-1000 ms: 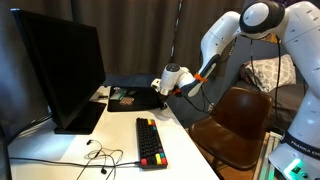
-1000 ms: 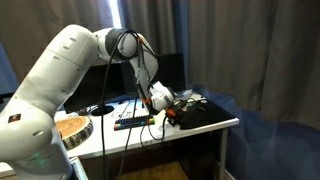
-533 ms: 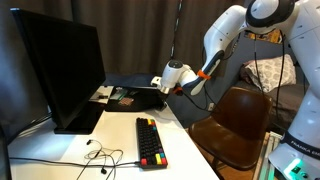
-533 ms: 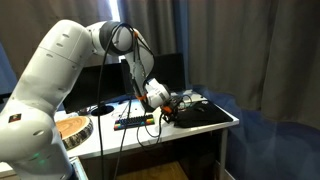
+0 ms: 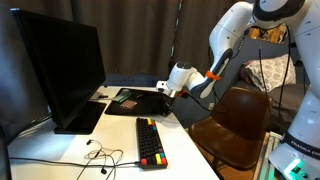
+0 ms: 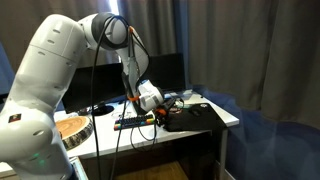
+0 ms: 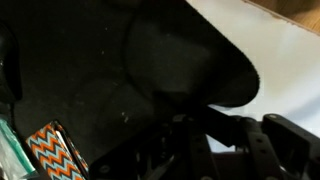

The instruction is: Move the black mouse pad to the left

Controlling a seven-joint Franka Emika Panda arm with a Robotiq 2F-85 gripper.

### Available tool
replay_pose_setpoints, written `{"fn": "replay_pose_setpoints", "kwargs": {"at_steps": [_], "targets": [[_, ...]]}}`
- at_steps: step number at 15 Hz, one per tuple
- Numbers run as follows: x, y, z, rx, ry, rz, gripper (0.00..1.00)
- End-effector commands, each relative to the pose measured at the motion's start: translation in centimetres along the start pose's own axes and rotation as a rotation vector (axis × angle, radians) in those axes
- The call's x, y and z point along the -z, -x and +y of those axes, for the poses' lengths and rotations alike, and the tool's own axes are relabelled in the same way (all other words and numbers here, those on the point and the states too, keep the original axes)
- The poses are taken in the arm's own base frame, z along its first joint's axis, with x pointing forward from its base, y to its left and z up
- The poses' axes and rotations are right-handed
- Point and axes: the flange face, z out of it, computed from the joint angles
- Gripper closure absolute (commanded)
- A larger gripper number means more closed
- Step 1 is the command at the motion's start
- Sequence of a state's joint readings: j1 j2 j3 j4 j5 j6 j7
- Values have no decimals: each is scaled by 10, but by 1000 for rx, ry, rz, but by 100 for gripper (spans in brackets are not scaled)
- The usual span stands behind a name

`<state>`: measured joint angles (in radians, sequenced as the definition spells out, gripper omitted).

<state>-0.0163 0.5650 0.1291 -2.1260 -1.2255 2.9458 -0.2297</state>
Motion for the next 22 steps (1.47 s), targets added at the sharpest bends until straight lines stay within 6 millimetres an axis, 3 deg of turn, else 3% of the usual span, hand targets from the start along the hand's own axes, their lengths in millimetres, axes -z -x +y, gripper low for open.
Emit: {"fn": "replay_pose_setpoints", "kwargs": {"at_steps": [1,10,15,16,17,22], "targets": [[15,10,-23,89,-18,32,98],[32,8,-42,293,2,127,98],[32,7,-46,350,2,119,98],[31,8,-45,347,5,118,68],[34,9,-41,346,17,112,66],[59,10,-39,309,33,132,33]]}}
